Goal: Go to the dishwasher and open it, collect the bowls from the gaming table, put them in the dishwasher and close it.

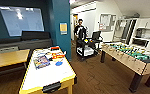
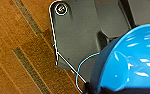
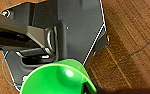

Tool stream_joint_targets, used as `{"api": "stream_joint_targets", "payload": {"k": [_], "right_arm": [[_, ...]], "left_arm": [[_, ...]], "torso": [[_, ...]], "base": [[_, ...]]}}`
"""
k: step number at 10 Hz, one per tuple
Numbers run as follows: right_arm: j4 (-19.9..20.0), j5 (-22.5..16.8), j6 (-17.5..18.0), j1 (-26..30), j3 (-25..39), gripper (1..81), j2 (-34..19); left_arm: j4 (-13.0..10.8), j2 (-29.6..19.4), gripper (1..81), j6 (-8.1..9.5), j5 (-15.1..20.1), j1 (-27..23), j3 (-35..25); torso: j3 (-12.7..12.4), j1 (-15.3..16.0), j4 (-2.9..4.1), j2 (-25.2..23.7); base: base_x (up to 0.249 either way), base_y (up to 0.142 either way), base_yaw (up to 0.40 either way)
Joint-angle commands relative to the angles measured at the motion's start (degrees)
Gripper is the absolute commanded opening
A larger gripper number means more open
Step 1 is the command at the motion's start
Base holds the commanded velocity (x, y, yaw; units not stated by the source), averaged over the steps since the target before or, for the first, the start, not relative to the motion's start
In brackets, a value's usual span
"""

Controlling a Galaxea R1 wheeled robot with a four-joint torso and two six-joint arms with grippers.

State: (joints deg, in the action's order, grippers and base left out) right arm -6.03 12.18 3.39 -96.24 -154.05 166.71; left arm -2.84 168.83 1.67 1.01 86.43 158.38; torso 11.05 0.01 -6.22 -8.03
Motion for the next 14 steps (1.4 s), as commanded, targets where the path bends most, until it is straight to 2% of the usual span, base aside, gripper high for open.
{"api": "stream_joint_targets", "payload": {"k": [1,6,14], "right_arm": [[-2.41,-3.65,-1.46,1.44,7.29,1.0,-3.90],[-1.79,-1.02,-1.28,1.18,5.79,1.0,-3.64],[-1.88,-0.84,-0.84,1.88,2.98,1.0,-3.11]], "left_arm": [[0.03,-0.68,1.0,-0.18,2.86,-2.54,0.09],[-0.41,-0.33,1.0,-0.18,2.86,-2.54,0.09],[-0.50,0.55,1.0,-0.26,2.77,-2.45,0.00]], "torso": [[0.00,0.00,0.00,0.00],[0.00,0.00,0.00,0.00],[0.00,0.00,0.00,0.00]], "base": [[0.000,0.000,-0.345],[0.000,0.000,-0.363],[0.000,0.000,-0.373]]}}
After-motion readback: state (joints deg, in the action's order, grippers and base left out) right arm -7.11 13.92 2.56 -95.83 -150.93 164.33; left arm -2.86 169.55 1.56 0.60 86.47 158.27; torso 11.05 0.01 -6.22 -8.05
